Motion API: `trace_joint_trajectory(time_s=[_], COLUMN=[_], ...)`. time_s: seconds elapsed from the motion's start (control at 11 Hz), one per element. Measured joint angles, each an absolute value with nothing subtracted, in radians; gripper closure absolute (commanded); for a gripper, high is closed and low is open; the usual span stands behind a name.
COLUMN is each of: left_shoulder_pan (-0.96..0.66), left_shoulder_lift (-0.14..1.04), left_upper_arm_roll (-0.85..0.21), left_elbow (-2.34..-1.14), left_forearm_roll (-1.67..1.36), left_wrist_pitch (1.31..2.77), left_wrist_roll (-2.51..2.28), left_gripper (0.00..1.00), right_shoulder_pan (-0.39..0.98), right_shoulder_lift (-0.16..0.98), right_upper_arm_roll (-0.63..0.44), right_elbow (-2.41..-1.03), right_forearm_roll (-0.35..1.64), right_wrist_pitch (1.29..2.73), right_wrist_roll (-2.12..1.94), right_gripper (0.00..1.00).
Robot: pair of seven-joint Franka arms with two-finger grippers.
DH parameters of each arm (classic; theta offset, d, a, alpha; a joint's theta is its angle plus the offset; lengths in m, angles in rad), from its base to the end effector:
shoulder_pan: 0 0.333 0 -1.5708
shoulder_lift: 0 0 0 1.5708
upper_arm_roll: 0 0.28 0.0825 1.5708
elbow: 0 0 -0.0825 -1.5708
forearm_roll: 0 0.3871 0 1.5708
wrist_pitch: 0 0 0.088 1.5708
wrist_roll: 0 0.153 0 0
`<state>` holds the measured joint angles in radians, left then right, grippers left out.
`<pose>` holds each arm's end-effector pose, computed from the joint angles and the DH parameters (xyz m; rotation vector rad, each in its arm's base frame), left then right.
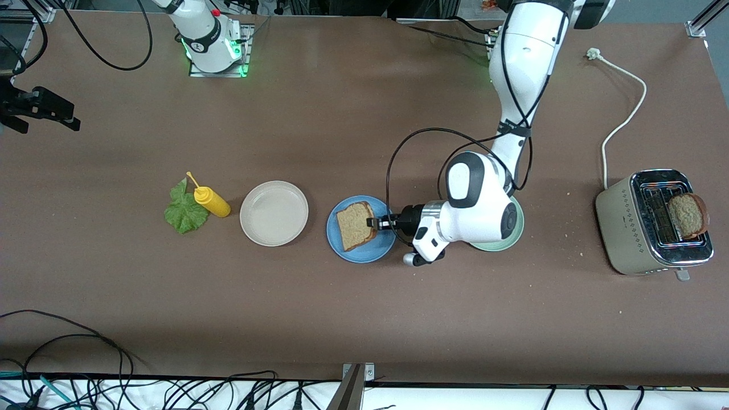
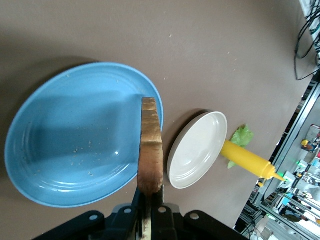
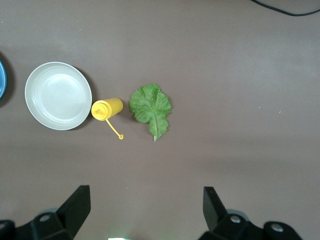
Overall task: Make sandwich in blue plate with both arms
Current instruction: 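Lower the bread onto the blue plate and open the left gripper, then return the left gripper to the toaster while the right gripper reaches the lettuce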
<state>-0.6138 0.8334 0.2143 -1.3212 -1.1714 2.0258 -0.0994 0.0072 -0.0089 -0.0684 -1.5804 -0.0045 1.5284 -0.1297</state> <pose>0.6226 -0.3943 0.1986 2.2949 0.2816 -0.3614 0.5474 -0.0344 0.5393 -3.1388 -0.1074 0.0680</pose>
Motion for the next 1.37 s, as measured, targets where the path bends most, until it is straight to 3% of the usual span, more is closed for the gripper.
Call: trace_joint_trajectory(time_s=[0.73, 0.82, 0.91, 1.0, 1.37], left_shoulder_pan=[-0.650, -0.650, -0.649, -0.647, -0.647], left_shoulder_lift=[0.879, 0.884, 0.890, 0.895, 0.902], left_upper_arm_roll=[0.229, 0.237, 0.245, 0.249, 0.255], left_elbow=[-1.319, -1.319, -1.319, -1.319, -1.319], left_forearm_roll=[-1.172, -1.172, -1.172, -1.172, -1.172], left_wrist_pitch=[2.042, 2.042, 2.042, 2.042, 2.070], left_wrist_roll=[-0.080, -0.049, -0.024, -0.010, 0.003], left_gripper=[1.00, 0.91, 0.73, 0.01, 0.00], right_shoulder_pan=[0.007, 0.007, 0.007, 0.007, 0.007], right_shoulder_lift=[-0.009, -0.009, -0.009, -0.009, -0.009], right_upper_arm_roll=[-0.068, -0.068, -0.068, -0.068, -0.068], right_elbow=[-1.580, -1.580, -1.580, -1.580, -1.580], right_forearm_roll=[-0.005, -0.004, -0.004, -0.004, -0.004], right_wrist_pitch=[1.528, 1.528, 1.528, 1.528, 1.528], right_wrist_roll=[-0.130, -0.130, -0.130, -0.130, -0.130], right_gripper=[0.00, 0.00, 0.00, 0.00, 0.00])
